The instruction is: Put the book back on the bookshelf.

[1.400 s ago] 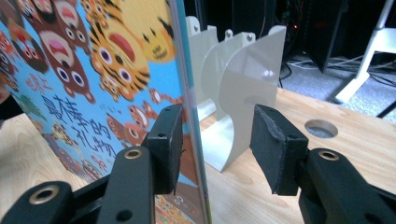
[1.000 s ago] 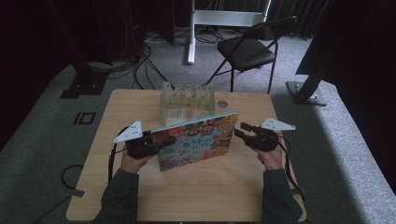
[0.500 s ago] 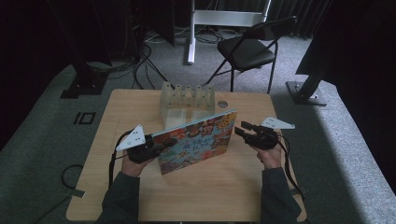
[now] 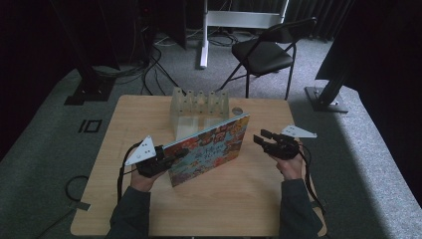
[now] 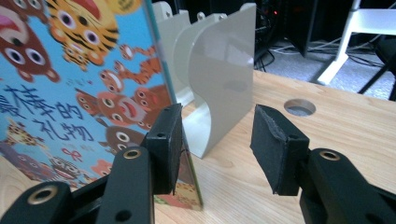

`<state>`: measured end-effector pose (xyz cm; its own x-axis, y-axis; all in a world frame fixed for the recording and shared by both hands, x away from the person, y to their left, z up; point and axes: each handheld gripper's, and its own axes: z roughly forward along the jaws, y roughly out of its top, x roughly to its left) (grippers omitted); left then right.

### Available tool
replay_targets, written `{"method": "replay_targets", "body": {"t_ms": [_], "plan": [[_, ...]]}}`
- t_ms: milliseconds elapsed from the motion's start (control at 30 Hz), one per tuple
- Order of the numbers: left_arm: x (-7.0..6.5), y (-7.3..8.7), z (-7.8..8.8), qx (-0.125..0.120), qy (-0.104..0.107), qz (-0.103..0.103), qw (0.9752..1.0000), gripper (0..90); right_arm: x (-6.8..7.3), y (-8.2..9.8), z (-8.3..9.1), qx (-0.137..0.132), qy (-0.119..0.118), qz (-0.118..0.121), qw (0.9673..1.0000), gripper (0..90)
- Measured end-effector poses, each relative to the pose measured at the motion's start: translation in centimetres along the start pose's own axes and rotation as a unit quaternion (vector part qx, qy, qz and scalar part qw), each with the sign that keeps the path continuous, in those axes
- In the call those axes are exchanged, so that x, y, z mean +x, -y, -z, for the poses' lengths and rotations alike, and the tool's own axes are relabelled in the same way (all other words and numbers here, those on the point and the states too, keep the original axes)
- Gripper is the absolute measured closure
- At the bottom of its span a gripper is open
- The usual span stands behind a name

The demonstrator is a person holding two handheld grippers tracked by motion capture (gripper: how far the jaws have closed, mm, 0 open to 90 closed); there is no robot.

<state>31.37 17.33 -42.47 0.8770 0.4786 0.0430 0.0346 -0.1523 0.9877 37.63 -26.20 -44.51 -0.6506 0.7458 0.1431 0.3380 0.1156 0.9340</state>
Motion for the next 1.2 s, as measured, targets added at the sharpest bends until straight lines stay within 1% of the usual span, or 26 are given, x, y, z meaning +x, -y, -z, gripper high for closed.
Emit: {"method": "replay_targets", "body": {"t_ms": [100,167,233,333,467,700,900,1000,1067,1200], "plan": [[0.1,0.2,0.0,-0.008,-0.003,0.011,0.9999,79.6,0.0,0.3,-0.2,0.007,0.006,0.002,1.0,52.3],[0.3,0.3,0.1,-0.028,0.001,0.025,0.9993,77.0,0.0,0.5,-0.4,0.012,0.008,0.002,0.9999,51.6],[0.4,0.4,0.1,-0.037,-0.001,0.031,0.9988,75.1,0.1,0.7,-0.5,0.018,0.011,0.005,0.9998,51.2],[0.5,0.6,-0.1,-0.038,-0.003,0.035,0.9987,73.6,0.1,1.0,-0.7,0.024,0.011,0.006,0.9996,50.9],[0.6,0.7,-0.3,-0.038,0.0,0.039,0.9985,73.3,0.0,1.1,-0.6,0.025,0.014,0.006,0.9996,50.7],[0.6,1.0,-0.8,-0.035,0.015,0.046,0.9982,73.6,-0.3,1.6,-0.5,0.029,0.016,0.002,0.9994,50.4],[0.3,1.4,-1.5,-0.032,0.018,0.047,0.9982,72.5,-0.4,2.3,-0.6,0.043,0.024,0.005,0.9988,49.5],[0.3,1.8,-1.9,-0.033,0.02,0.052,0.9979,71.4,-0.5,2.7,-0.6,0.048,0.028,0.003,0.9984,49.1],[0.2,1.9,-2.1,-0.034,0.02,0.054,0.9978,71.3,-0.7,3.0,-0.6,0.05,0.029,0.001,0.9983,49.0],[0.1,2.1,-2.1,-0.045,0.017,0.059,0.9971,71.0,-0.9,3.5,-0.3,0.053,0.031,-0.004,0.9981,48.9]]}}
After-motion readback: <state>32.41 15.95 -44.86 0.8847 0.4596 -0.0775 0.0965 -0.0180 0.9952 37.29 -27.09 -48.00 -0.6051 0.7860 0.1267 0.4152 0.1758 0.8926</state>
